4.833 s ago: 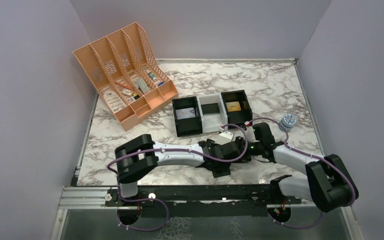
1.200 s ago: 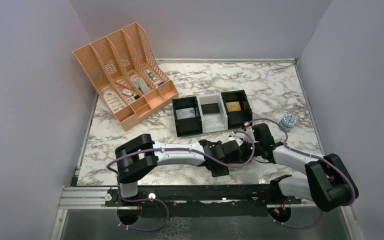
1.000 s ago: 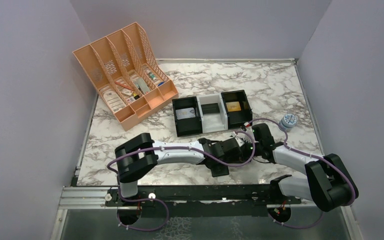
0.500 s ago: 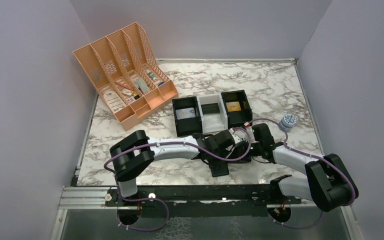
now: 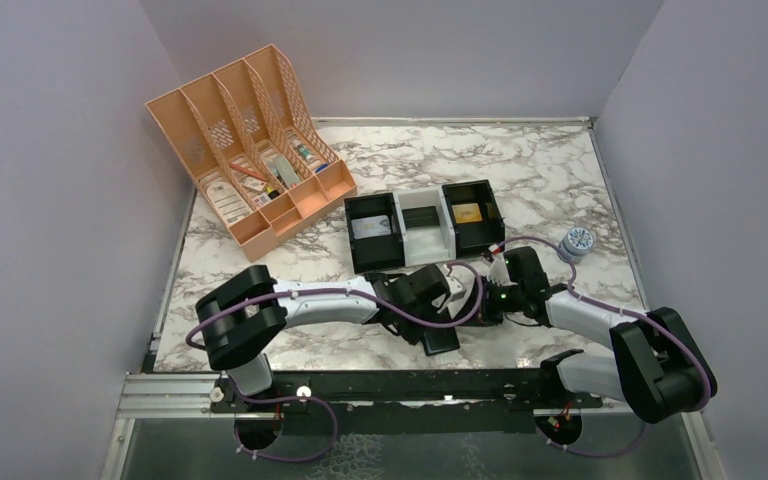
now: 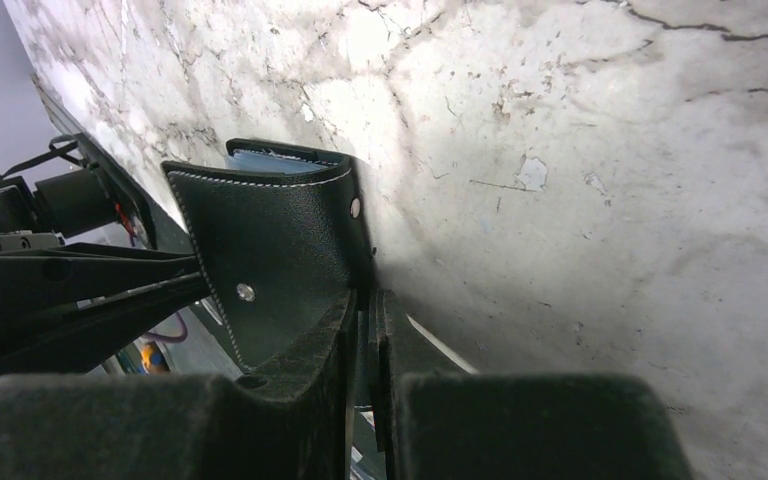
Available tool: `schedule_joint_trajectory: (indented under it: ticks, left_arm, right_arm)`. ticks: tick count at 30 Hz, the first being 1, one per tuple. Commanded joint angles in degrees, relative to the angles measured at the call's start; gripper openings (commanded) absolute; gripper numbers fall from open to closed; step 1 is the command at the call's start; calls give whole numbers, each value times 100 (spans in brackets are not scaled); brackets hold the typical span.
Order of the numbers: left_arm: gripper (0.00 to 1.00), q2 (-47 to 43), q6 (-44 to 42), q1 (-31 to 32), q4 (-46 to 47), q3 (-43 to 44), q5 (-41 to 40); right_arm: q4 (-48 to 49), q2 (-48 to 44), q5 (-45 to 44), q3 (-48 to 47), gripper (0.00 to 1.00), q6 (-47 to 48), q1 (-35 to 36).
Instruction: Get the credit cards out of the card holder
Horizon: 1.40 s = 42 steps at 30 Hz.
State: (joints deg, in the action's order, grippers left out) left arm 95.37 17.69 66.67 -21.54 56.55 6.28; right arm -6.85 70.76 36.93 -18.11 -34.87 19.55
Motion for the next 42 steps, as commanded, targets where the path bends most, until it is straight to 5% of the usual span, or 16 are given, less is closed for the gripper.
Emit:
schedule_joint_trajectory:
  ticks: [1, 4, 6, 20, 29, 37, 42]
  left_arm:
    - [15, -323, 213, -19, -108, -133, -137]
    - [47, -639, 455, -14, 113, -266, -525]
    - [58, -810, 734, -34, 137, -325, -928]
    - [76, -762, 2389, 165, 422, -333, -1674]
    - [75, -228, 3178, 299, 96, -25, -2149]
    - [50, -381, 3282, 314, -199, -299, -2291]
    - [45, -453, 3361, 321, -207, -418, -2288]
  right_arm:
    - [-98, -18, -275, -43, 9, 40, 14]
    - [-89, -27, -233, -44, 10, 50, 14]
    - [-88, -36, -209, -51, 10, 59, 14]
    - [-115, -6, -245, -110, 11, 96, 13]
    - [-116, 17, -253, -114, 11, 105, 13]
    - [-123, 34, -283, -123, 11, 103, 9]
    - [-115, 41, -288, -123, 11, 103, 11]
